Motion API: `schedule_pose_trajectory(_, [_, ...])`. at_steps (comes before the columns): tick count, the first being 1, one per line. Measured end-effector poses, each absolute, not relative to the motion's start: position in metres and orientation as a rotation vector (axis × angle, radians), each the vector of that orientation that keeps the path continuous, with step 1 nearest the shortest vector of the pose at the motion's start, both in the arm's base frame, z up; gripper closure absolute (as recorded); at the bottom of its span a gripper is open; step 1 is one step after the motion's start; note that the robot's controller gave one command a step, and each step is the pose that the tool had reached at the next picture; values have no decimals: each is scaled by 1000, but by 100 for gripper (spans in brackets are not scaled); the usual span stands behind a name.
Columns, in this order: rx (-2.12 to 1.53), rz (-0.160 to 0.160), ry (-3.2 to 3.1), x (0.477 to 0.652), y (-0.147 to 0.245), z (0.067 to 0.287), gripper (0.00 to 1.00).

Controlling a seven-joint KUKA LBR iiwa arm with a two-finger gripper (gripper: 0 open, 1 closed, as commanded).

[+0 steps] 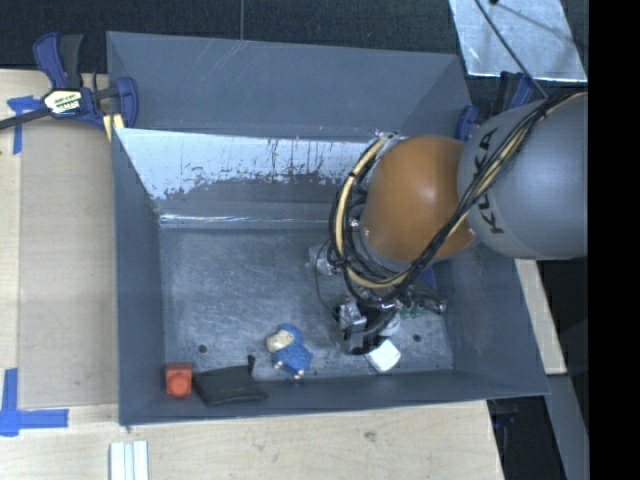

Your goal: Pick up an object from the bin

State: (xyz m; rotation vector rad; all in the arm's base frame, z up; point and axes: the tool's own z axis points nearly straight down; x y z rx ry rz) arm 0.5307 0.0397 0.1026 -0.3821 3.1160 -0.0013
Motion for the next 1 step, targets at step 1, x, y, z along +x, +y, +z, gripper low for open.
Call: schedule_pose_trajectory(1, [-751,4,3046,534,119,70,0])
